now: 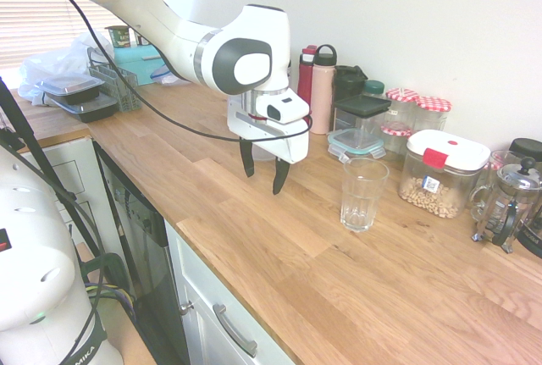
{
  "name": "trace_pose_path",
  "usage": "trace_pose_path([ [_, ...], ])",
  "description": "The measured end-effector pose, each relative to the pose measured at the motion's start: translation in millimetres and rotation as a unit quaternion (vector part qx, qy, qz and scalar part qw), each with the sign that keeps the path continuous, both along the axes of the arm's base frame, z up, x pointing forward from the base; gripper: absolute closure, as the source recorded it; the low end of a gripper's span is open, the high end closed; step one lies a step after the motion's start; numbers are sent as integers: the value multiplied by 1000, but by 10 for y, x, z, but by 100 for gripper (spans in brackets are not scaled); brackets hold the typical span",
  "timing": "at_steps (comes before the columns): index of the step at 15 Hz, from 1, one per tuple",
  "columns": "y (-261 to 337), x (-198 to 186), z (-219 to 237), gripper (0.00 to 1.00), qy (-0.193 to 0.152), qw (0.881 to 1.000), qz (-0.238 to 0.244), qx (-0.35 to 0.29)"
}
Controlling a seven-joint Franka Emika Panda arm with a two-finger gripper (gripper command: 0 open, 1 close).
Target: Pour me some water
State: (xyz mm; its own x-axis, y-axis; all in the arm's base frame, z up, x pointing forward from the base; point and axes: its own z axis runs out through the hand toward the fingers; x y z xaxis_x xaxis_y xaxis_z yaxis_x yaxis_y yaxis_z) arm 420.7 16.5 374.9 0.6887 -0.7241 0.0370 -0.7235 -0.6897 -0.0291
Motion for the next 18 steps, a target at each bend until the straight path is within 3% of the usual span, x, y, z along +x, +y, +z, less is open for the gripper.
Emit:
trace_pose_path([
  [4, 62, -46, 157, 0, 1, 1000, -28, -6],
  [8, 569, -528, 1096, 0, -41, 997, -59, -18],
  [11, 1167, -912, 1502, 0, -83, 995, -53, -3],
  [14, 1739, -913, 1461, 0, -144, 989, -29, 6],
  [18, 2081, -609, 1130, 0, -176, 984, -24, -6],
])
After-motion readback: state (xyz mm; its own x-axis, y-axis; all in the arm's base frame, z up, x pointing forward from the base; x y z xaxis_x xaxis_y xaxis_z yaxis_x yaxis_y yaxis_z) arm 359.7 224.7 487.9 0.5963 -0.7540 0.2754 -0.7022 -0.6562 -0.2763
